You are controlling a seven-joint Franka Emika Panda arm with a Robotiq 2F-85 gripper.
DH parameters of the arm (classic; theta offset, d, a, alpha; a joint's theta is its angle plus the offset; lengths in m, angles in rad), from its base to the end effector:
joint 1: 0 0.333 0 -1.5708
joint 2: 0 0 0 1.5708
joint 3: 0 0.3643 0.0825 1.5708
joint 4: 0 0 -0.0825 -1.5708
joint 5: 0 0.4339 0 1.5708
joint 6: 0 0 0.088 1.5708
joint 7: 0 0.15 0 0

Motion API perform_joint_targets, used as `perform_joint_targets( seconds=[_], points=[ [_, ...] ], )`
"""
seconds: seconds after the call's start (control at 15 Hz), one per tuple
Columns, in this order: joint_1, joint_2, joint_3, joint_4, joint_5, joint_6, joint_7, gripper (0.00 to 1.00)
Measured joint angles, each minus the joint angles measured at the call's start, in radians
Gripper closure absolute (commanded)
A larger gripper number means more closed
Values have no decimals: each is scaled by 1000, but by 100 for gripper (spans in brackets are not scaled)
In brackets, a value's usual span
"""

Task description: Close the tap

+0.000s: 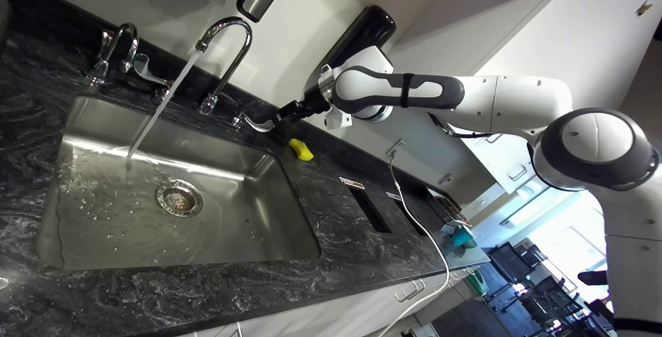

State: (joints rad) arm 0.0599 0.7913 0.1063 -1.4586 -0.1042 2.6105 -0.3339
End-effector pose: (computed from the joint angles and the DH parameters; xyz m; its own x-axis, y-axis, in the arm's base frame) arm 0.8333 0.1220 0.2155 0.7993 0.4983 0.3359 0.4874 -0.8645 0.1227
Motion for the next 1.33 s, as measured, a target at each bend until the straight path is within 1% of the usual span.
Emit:
perform_joint_targets(
  seconds=[0.2,0.27,0.33,0.4,0.93,1.0,1.07,1.13,1.2,1.33],
  points=[
    [-2,55,6,47,0,9,-34,1],
    [-3,72,10,64,0,9,-41,26],
    [-3,87,15,81,0,9,-52,26],
    [-3,101,19,97,0,9,-58,32],
    [-15,174,58,188,0,8,-119,95],
    [-21,181,65,196,0,6,-135,99],
    [-27,187,72,205,0,0,-155,100],
    [-36,192,79,215,1,-11,-180,100],
    [-50,197,96,226,3,-29,-210,98],
    [-77,213,132,259,10,-72,-278,98]
  ],
)
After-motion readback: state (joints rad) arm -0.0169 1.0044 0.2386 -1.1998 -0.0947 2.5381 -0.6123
